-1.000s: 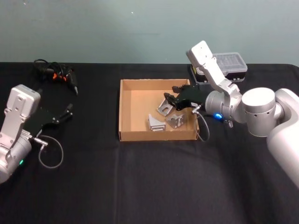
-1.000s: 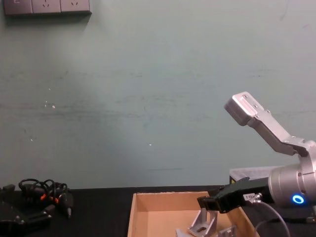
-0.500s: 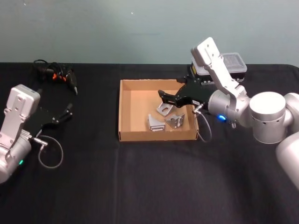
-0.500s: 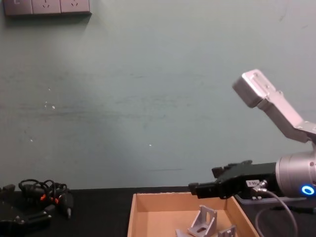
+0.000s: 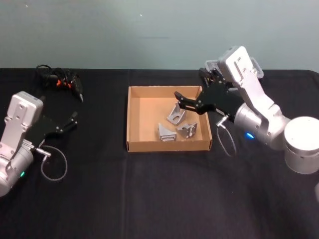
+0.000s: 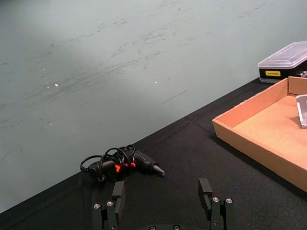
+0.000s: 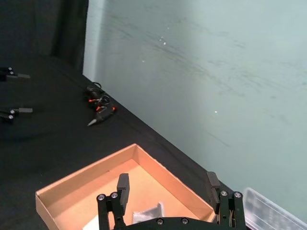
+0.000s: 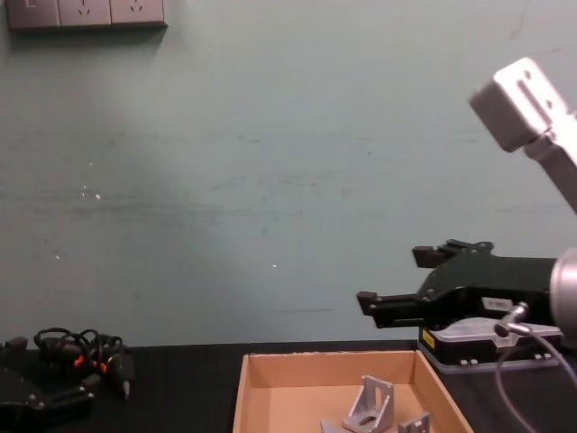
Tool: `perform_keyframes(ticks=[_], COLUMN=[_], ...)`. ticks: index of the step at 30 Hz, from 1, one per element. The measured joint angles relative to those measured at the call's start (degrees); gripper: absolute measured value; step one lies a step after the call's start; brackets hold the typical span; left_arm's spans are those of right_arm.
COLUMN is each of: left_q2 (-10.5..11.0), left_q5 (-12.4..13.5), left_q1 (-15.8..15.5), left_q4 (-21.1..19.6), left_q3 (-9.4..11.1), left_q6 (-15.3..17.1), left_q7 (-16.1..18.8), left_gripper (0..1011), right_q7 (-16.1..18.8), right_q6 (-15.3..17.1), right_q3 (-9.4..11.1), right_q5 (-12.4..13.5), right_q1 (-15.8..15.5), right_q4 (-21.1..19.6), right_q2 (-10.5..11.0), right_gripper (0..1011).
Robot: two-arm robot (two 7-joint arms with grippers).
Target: Use one hand to pick up the angle iron from the table and place it into the box.
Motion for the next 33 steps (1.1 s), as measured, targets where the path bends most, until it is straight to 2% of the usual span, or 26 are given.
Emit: perform_keyframes(ticks=[9,15,22,33], left_q2=[0.0,0.0,0.0,0.0], left_q5=[0.0,0.0,0.0,0.0], left_q1=[0.0,0.0,0.0,0.0], left_q4=[0.0,0.0,0.0,0.0], left_q3=[0.0,0.0,0.0,0.0], left_q6=[0.0,0.0,0.0,0.0], left_q7=[0.0,0.0,0.0,0.0], left_gripper=[1000,1000,1000,1000], right_q7=[-4.2,-6.3,-7.6,-7.5], right_q6=[-0.8,-0.3,0.7,0.7], right_q3=[3.9,6.4,7.3,7.1], right_q5=[-2.6,-3.4,-4.5,-4.3], right_q1=[-7.7,-12.2,-14.2,-13.9], right_q4=[-6.6,-8.7,-9.0,-9.0], right_q2=[2.8,3.4,2.7,2.7], right_gripper=[1003,1003,1003,1003])
